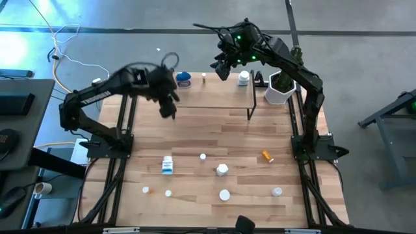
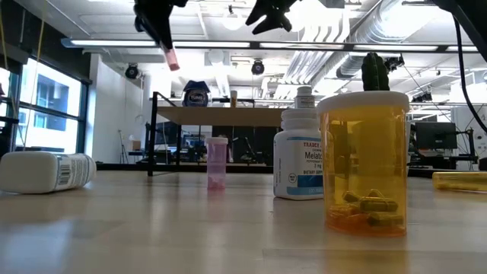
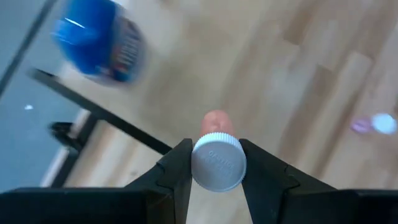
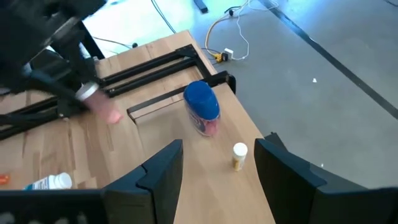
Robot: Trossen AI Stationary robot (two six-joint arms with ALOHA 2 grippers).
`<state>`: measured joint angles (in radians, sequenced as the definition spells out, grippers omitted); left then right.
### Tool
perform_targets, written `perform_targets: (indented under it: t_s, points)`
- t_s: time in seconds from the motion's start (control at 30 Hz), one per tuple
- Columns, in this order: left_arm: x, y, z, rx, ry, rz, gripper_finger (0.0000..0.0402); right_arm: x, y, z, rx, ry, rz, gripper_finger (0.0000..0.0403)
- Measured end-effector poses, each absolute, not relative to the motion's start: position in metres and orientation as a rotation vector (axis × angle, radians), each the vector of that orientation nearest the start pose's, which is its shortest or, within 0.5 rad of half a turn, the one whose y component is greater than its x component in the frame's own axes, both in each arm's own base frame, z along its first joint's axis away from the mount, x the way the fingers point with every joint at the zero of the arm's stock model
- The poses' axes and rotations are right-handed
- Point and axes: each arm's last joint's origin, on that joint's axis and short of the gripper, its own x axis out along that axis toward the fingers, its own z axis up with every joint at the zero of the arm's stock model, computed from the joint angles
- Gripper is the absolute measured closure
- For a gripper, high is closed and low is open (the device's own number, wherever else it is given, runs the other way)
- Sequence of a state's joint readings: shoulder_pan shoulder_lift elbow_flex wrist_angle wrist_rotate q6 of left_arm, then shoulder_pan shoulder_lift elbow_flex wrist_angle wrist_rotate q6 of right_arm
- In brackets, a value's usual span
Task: Pick and place medicine bottles onto shelf by color
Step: Put the pink pill bottle on the shelf
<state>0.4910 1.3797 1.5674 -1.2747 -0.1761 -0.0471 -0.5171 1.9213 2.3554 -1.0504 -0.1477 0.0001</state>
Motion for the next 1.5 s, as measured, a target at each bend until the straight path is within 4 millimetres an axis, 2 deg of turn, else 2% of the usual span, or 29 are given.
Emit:
perform_targets:
  t_s: [0.23, 0.37, 0.53, 0.73, 1.17, 1.5]
  points:
    - [0.206, 0.157, 0.396, -0.226, 1.054, 0.660, 0.0294, 0.337, -0.188, 0.452, 0.196, 0.598, -0.400, 0.0215]
    - [0.215, 0.169, 0.390, -0.229, 1.086, 0.616, 0.0294, 0.337, -0.189, 0.452, 0.214, 0.594, -0.408, 0.0215]
    - [0.229, 0.181, 0.371, -0.234, 1.175, 0.588, 0.0293, 0.336, -0.191, 0.452, 0.220, 0.593, -0.414, 0.0215]
    - [0.240, 0.184, 0.352, -0.218, 1.306, 0.515, 0.0293, 0.336, -0.191, 0.452, 0.220, 0.593, -0.414, 0.0215]
    - [0.257, 0.184, 0.331, -0.185, 1.418, 0.433, 0.0294, 0.336, -0.190, 0.452, 0.220, 0.594, -0.414, 0.0215]
    - [0.257, 0.186, 0.328, -0.111, 1.460, 0.443, 0.0285, 0.335, -0.190, 0.451, 0.245, 0.612, -0.419, 0.0215]
